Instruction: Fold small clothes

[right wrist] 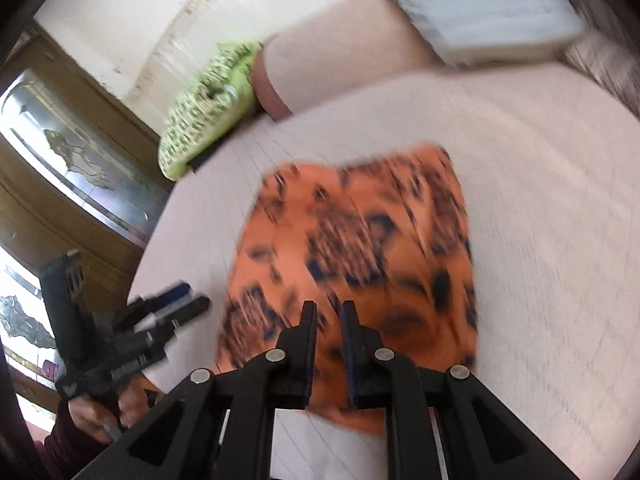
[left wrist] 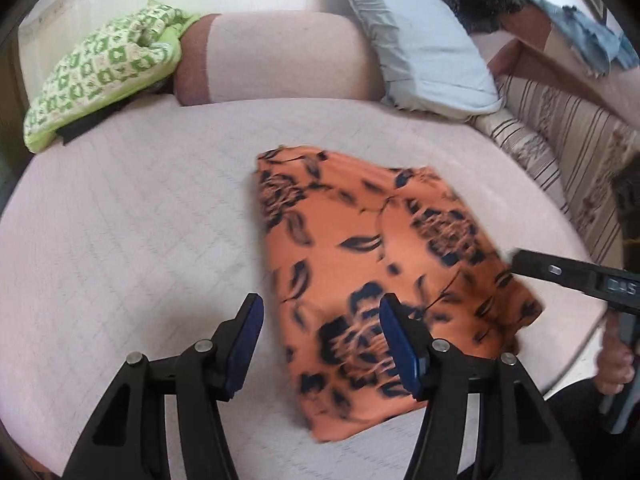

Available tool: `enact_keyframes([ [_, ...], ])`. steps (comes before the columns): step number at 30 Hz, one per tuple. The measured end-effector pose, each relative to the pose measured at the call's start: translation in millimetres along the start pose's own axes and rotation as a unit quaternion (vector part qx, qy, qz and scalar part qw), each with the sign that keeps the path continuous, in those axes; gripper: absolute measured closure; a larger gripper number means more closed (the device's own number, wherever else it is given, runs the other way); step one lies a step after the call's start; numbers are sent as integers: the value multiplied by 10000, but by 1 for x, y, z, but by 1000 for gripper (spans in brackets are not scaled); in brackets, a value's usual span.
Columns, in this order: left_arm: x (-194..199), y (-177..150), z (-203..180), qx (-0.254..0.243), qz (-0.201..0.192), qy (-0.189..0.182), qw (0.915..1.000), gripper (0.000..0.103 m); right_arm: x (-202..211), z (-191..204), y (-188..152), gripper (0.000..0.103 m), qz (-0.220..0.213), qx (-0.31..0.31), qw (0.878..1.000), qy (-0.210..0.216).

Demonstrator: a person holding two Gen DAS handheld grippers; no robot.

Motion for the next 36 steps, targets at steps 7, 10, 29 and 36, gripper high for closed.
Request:
enact_keyframes([
  [7,-49,-4,-15,-99,455,315,9984,41,-64,8,56,89,126,-206,9997,48],
  [10,-56,-12,-18,-375,437,572,9967,38,-103,-6,70,88,460,-400,9981,-132],
  [29,-63,-19,-19,-328,397,798,9955,30,-87,-15,69,93,158,-239,9983,-500],
  [36,-63,-19,-21,-366,385,932,9942,30,-48,-10,32,93,199,-92,9976,-651],
])
Point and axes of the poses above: each gripper's, at about its wrist camera, not at the fingertips, and x roughly against the way its jaws point, z to its left, y to its top, the point moved 3 cm from there along -x, roughly the way its jaws point, and after that the axes turned 4 degrees about -x, right-handed, at the moved point
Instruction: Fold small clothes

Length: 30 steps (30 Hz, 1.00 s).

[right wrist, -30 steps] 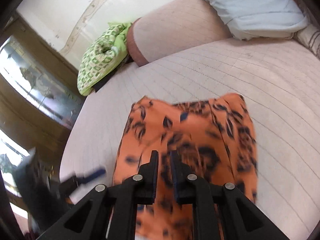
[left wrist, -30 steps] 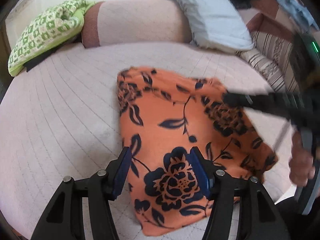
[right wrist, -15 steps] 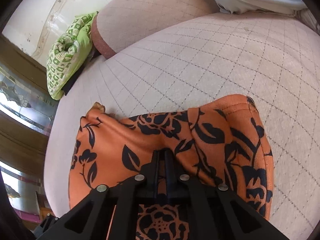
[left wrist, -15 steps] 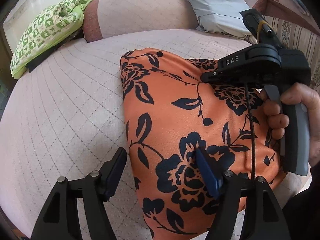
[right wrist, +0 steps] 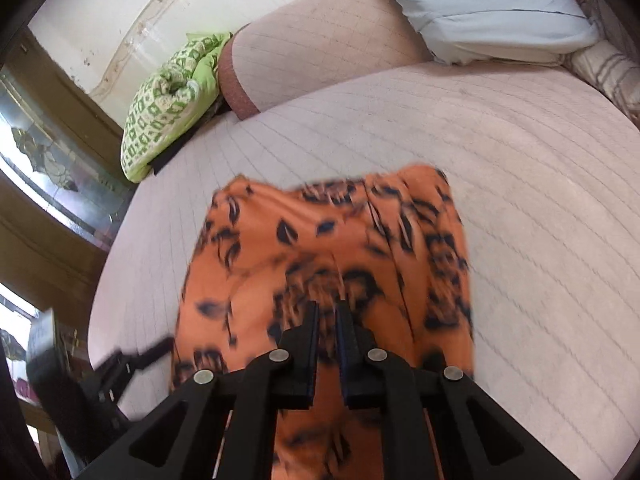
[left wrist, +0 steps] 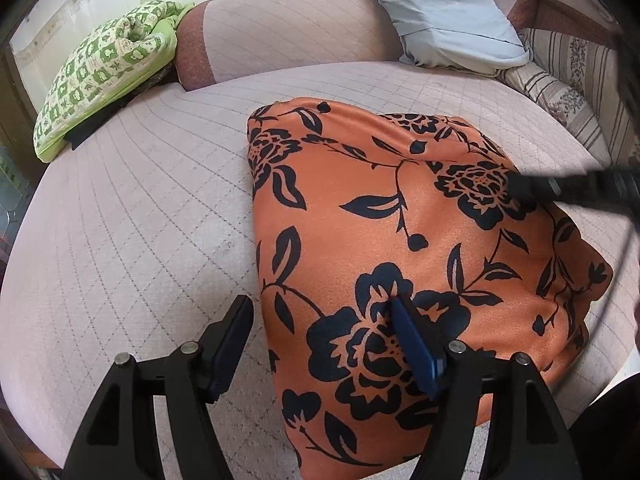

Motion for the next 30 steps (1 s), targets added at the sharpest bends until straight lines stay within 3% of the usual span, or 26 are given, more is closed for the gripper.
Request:
enact_keyframes([
  [6,2,-2,-1,4,11,27,10000,30,8,-12,-39,92,189,-22,9998,-18],
  [14,1,-23,8,96,62,-253,9996,27,5,-25,-82,92,449,-321,9980,292],
  [20,7,-32,12,90,108,-329,9994,27,10,-23,-95,92,444,-245,9985,225],
  [23,13,-28,20,304,233,-503,9980,28,19,-18,-92,93,299,-172,9991,251],
  [25,21,-20,26,335,113,-542,9979,29,27,-13,-87,93,91,19,9997,217],
  [30,26,24,45,436,-171,-235,9986,29,39,-7,-73,93,-463,-50,9985,278],
])
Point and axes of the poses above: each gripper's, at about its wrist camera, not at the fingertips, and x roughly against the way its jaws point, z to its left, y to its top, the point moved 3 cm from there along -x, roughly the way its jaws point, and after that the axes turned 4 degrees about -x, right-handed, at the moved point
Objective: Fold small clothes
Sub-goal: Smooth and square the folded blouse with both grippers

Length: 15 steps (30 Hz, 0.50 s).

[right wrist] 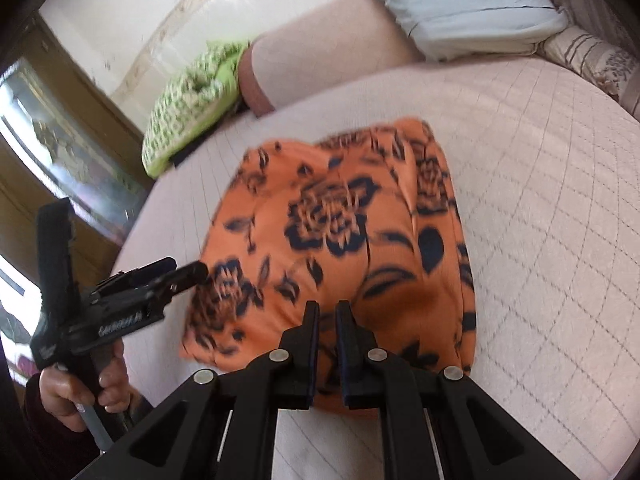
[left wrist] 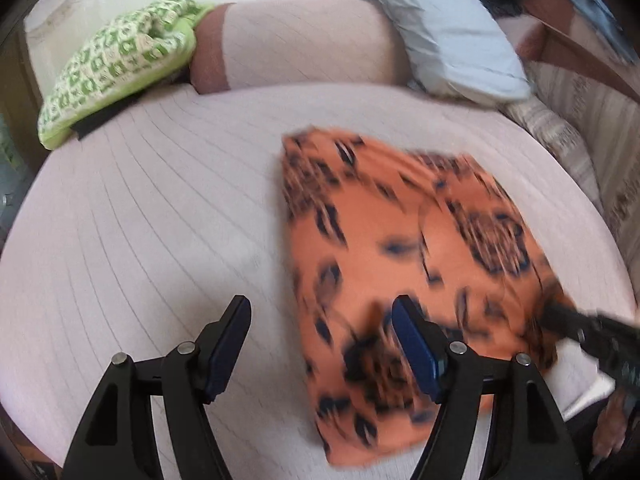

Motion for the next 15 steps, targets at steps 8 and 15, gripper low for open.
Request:
enact_keyframes([
  [8,-67,66,10,18,284,448,9986,29,-12,-27,18,93,-162,-855,9962,46],
  [15,-123,65,20,151,720,614,9954,26,-27,-44,20,93,22,-1281,9913,306],
])
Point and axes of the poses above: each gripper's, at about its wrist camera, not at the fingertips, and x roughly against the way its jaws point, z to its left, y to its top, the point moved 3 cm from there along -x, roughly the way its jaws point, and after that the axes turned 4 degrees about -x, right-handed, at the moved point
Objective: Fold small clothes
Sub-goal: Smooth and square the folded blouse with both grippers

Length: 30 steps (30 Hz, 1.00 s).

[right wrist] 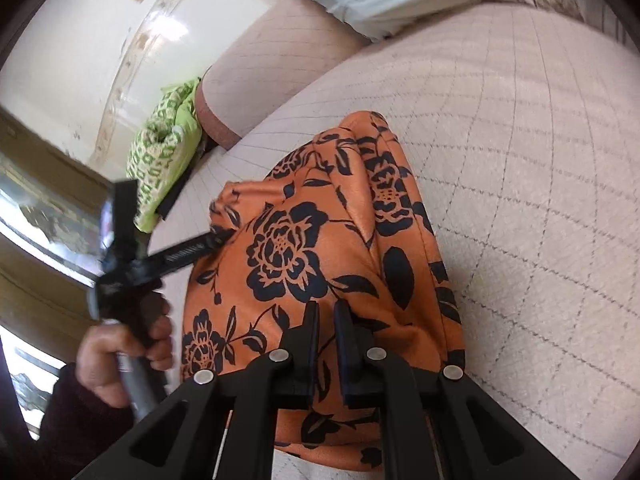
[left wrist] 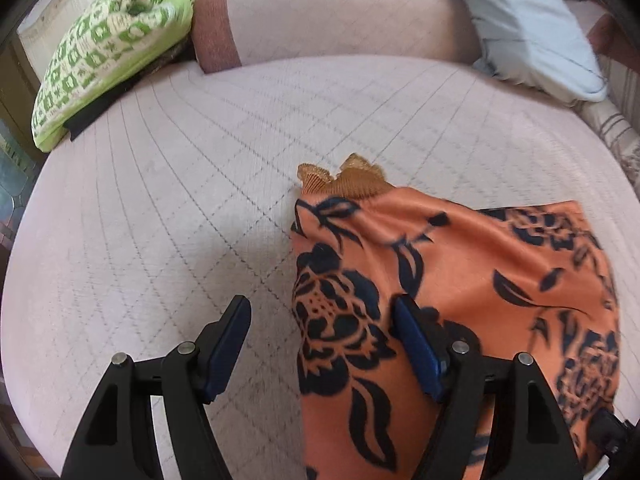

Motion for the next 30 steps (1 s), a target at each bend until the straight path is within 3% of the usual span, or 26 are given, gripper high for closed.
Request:
enact_keyframes([
  [5,8,-2,-1,-10,-93,101,9999,25,-5,-2,0,93,6,-46,10000,87],
  [9,51,-17,0,30,-446,-239,9987,25,8,5,-1,93,-123,142,9998,90],
  [13,89,-52,-3,-266,-712,-459,9960,25,24,26,-12,91,-405,757,9963,-19],
  [15,87,-70,-9,-493,-607,-347,9963,25,21,30,-18,91,-299,881,9956,-119],
  [18,62,-89,-15,-618,-345,-209,9973,24,-3,25,-31,92,255,937,9943,-449],
  [23,76,-81,-7,-336,-321,-404,9981,24,10,29,-30,92,45,952,9948,-362],
  [27,94,-96,-1,-318,-421,-623,9967,24,28,36,-32,92,-206,1225,9920,-205],
  [30,79,-119,-7,-503,-156,-532,9972,24,15,44,-41,93,184,1422,9896,-75],
])
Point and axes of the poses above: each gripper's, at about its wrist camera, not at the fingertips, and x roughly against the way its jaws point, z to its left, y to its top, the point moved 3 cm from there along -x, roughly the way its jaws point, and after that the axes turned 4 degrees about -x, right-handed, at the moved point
